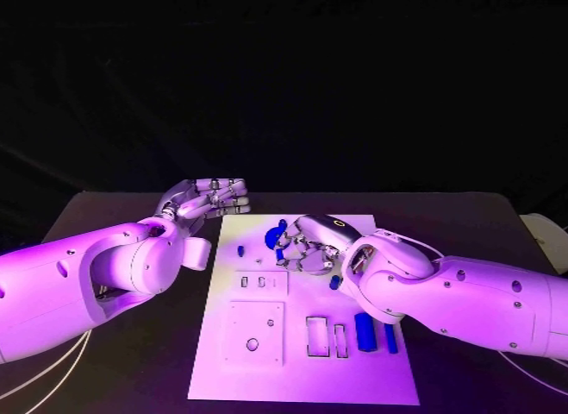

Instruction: Assemble the parts on the task board

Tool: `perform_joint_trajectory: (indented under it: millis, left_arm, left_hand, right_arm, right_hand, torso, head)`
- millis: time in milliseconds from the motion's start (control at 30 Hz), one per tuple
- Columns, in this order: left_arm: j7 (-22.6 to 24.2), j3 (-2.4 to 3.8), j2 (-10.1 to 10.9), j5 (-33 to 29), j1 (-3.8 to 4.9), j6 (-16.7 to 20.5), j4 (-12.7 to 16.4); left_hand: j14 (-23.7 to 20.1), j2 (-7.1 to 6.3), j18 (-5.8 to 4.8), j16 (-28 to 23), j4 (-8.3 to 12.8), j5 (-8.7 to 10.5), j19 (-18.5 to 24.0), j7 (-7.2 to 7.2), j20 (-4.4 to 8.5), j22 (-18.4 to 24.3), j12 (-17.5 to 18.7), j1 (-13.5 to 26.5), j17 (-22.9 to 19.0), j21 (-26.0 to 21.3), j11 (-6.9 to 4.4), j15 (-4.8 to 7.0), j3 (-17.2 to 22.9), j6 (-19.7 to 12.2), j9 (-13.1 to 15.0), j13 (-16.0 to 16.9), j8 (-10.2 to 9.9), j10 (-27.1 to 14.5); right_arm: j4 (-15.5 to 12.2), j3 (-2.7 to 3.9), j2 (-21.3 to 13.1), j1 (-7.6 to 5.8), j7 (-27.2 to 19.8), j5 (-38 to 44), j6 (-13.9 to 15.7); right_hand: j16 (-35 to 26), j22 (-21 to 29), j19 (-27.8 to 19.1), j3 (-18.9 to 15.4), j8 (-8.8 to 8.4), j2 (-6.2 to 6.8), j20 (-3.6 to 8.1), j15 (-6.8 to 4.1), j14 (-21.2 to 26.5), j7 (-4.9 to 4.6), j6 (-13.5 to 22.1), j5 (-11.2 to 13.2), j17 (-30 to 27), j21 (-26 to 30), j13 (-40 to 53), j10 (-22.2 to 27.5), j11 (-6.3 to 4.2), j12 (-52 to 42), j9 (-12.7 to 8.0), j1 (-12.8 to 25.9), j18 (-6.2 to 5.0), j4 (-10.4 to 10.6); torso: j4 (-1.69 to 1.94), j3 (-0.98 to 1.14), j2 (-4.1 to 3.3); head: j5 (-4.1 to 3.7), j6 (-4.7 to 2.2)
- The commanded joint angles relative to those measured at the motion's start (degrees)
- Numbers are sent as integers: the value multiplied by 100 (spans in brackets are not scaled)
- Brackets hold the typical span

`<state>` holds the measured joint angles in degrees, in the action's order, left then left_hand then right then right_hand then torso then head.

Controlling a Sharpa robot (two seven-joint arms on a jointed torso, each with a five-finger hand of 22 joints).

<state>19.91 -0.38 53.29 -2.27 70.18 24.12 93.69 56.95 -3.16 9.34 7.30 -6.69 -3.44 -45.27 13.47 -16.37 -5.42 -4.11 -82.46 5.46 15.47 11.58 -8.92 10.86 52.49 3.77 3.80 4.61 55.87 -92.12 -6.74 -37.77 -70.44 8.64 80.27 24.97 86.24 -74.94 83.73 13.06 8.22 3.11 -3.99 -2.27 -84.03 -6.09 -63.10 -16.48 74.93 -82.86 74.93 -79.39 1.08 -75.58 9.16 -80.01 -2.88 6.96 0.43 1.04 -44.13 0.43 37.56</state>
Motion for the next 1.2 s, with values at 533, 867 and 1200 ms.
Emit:
perform_joint_trajectory:
  millis: [533, 867, 1200]
  left_arm:
    - [19, 0, -29, -22, 3, -130, 9]
    - [14, 0, -26, -22, 4, -121, 11]
    - [12, 0, -28, -22, 4, -121, 13]
  left_hand:
    - [-30, 45, 93, -20, 26, -3, 37, 77, -14, 8, 24, 11, -9, -24, -14, -24, -7, -48, 0, -1, -35, -43]
    - [-30, 45, 93, -20, 26, -3, 37, 77, -14, 8, 24, 11, -9, -24, -14, -24, -7, -48, 0, -1, -35, -43]
    - [-30, 45, 93, -20, 26, -3, 37, 77, -14, 8, 24, 11, -9, -24, -14, -24, -7, -48, 0, -1, -35, -43]
  right_arm:
    - [174, -74, 469, 250, 748, 941, -437]
    - [185, -85, 483, 277, 838, 1045, -580]
    - [221, -91, 508, 311, 866, 1083, -615]
  right_hand:
    - [29, -847, 70, -6, 74, 40, 15, -33, -443, 44, -67, -38, 803, 13, 33, -45, 5, -40, 65, 173, 72, 67]
    - [27, -844, 66, -21, 81, 72, 18, -35, -443, 47, -65, -34, 800, 20, 31, -45, 2, -37, 69, 229, 71, 84]
    - [26, -842, 63, -28, 83, 86, 19, -36, -442, 47, -62, -28, 798, 24, 30, -44, 2, -35, 70, 248, 70, 89]
  torso:
    - [-13, 2, -2]
    - [-9, 1, -8]
    - [-10, 3, -6]
  head:
    - [102, 101]
    - [92, 124]
    - [108, 141]
